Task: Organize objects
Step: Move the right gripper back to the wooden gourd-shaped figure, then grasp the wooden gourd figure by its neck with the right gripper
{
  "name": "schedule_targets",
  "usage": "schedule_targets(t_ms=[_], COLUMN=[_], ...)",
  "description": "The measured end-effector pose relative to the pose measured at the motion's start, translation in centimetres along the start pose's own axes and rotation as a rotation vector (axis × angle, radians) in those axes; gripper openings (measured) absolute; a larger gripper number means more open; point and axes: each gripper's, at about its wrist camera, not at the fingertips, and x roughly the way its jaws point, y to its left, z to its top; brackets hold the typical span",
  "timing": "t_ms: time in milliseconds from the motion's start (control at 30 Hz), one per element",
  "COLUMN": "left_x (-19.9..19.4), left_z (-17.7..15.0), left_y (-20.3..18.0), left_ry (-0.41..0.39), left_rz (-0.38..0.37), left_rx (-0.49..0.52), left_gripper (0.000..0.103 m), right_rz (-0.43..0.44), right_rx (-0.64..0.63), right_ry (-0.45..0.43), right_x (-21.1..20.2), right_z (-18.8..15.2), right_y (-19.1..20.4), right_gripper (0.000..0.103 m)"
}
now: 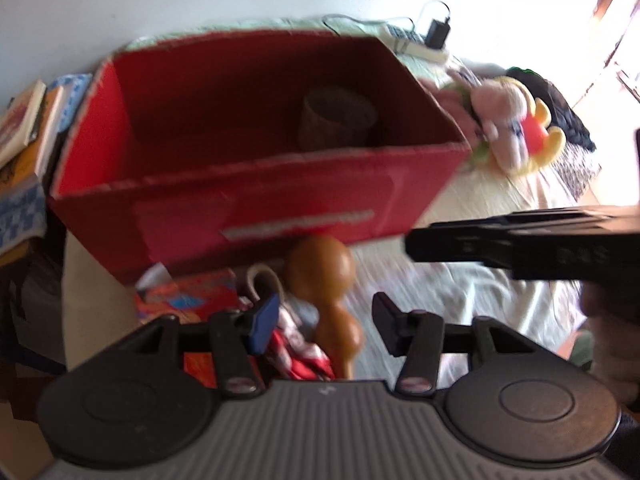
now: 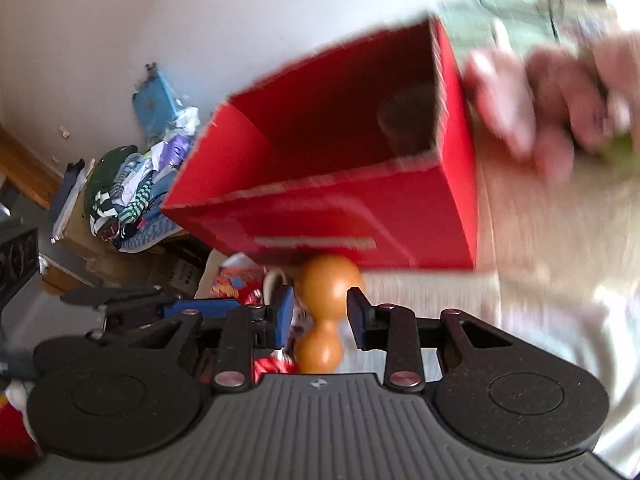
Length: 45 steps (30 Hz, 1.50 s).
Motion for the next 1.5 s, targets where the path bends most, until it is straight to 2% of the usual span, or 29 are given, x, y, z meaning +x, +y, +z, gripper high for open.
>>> schedule_targets(t_ms=[267,500,667,900,967,1100,1300,1500], left_x=[2.4,5.1,6.7,8.1,8.4,8.4,7.4,5.6], left_z=[-1.2,-1.3,-1.1,-0.7,-0.6,-0.7,-0.9,-0.4], left_y=[-1.2,-0.7,-0.3,-0.9,-1.2,-1.3,-2.1,-4.3], left_ry=[0.034,0.079,0.100,0.111,0.111,0.119,0.126,0.089], left_rz=[-0.085,-0.052,-0.064,-0.042,-0.022,-0.025,-0.088,-0.167], left_rx=[0.000,-0.009,-0.022,0.018,0.034,0.052,0.088,0.167], left_gripper=[0.053,0.052,0.052,0.050,0.050,0.049,0.049,0.050], right_rz=[0.023,0.050,0.049,0.069,0.065,0.100,0.113,0.118], right_rx=[0.085,0.129,0.139,0.148,0.145,0.208,0.241,0.284], right_ry=[0.037,0.075,0.096,0.111,0.108,0.123,0.114,0.037], right_x=[1.5,3.0,4.2,5.7,5.6,4.9,2.0,-2.9], right_z=[-0.7,-0.9,-1.1,-1.3,-1.3,-1.7,-2.9,-3.8], right_y=[-1.0,-2.0,-2.4,-2.5,-2.6,-3.9,-5.1,-6.6], right_gripper=[0.033,0.033,0.033,0.038,0.037,0.028,0.027,0.027])
